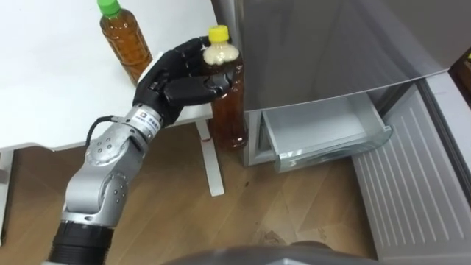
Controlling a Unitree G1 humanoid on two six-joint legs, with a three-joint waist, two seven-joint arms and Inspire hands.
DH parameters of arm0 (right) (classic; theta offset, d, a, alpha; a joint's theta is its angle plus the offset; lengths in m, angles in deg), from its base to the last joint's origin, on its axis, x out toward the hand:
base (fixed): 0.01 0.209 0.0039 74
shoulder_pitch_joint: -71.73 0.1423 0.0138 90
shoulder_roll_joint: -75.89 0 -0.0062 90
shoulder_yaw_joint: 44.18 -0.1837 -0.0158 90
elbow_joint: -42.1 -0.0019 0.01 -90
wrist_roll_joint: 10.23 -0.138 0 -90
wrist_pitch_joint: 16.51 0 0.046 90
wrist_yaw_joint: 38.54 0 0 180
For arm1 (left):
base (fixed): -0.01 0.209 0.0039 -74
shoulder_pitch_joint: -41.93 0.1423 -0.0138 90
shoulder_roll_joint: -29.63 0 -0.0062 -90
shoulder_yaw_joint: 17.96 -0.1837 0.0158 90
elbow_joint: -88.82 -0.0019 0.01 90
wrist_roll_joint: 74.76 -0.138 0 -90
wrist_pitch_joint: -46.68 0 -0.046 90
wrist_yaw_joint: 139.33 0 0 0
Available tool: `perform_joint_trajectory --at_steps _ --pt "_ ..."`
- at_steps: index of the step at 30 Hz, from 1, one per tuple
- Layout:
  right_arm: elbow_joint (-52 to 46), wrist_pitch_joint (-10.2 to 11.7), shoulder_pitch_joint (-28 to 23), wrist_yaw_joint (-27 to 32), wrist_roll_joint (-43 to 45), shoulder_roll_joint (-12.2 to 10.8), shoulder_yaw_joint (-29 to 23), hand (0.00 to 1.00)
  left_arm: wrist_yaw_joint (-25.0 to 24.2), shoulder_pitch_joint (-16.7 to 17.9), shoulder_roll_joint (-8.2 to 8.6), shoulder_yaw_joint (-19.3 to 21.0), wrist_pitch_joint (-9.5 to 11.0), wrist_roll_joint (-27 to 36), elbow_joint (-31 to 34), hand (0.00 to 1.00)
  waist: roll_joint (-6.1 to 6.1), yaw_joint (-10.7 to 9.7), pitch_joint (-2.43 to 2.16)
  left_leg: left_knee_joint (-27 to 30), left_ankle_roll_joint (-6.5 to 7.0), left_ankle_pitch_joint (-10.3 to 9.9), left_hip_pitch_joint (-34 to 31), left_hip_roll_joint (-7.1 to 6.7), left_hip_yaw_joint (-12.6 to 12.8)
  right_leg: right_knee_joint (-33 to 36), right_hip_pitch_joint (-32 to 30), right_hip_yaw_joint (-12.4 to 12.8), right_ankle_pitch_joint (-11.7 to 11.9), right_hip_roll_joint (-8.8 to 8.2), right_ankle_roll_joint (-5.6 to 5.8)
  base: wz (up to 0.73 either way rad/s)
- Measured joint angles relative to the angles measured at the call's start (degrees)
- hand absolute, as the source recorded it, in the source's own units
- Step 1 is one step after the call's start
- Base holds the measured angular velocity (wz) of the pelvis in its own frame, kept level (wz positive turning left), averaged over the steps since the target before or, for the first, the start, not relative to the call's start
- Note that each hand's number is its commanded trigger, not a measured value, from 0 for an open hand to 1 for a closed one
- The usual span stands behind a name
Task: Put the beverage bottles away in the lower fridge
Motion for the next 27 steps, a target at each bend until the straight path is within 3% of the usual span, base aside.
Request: perform_joint_trajectory --at_steps 11,22,27 --pt "0.0 0.0 0.6 -0.1 0.0 -0.1 0.2 0.0 0.3 0.0 -0.63 -0.4 -0.1 -0.5 0.0 1.0 -0.42 -0.1 0.38 0.0 0.0 0.0 -0.2 0.0 0.0 -0.3 0.1 0.0 0.0 0.03 0.0 0.0" --pt "-5.0 1.1 1.2 0.6 1.8 0.0 0.5 0.0 0.8 0.0 -0.51 -0.3 -0.1 -3.3 0.1 1.0 0.06 0.6 0.06 0.0 0.0 0.0 -0.3 0.04 0.0 -0.3 0.0 -0.3 0.0 0.05 -0.01 0.0" --pt "-9.2 0.7 1.2 0.5 2.4 1.3 3.3 0.0 1.9 -0.1 0.79 -0.3 0.3 -3.9 0.1 1.0 -0.06 2.0 0.12 -0.1 0.0 0.0 -0.2 0.0 0.0 0.0 0.0 -0.1 0.0 -0.03 -0.01 0.0"
